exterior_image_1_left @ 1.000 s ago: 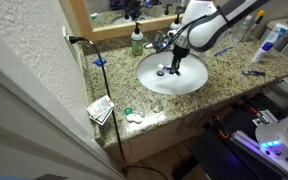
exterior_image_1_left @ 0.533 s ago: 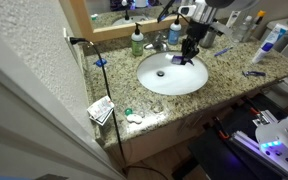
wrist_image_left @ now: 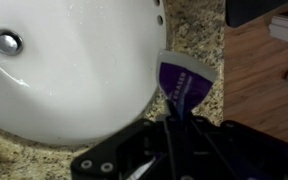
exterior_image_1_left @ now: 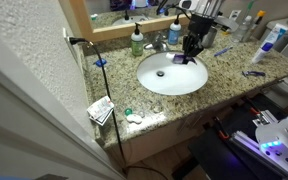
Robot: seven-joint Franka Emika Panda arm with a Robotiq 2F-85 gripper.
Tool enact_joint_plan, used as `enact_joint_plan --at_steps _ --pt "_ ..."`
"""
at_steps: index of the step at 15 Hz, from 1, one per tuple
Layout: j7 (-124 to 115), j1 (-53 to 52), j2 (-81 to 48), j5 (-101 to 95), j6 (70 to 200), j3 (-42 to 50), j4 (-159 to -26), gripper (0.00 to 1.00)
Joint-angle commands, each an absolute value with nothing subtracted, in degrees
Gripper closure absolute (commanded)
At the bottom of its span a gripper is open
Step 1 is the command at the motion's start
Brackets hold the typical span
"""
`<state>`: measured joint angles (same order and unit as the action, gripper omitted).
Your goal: Remove the toothpaste from the sink and place it on the left side of the counter
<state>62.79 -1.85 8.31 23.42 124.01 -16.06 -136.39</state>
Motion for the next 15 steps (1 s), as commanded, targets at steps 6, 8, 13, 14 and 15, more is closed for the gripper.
enact_joint_plan --at_steps 6,8,13,14,15 --pt "56.8 -14.7 -4.9 23.4 129.2 -18.4 -127.8 0.94" --pt "55.4 -15.4 -9.2 23.2 130.5 -19.4 -124.1 0.94" --pt "51.9 -16.3 -16.9 22.4 139.5 -19.7 -118.7 0.99" --pt "49.7 -16.9 -18.7 21.0 143.2 -19.7 -117.4 0.99" --pt "48.0 -17.1 -20.5 19.8 145.8 -19.8 -116.0 0.99"
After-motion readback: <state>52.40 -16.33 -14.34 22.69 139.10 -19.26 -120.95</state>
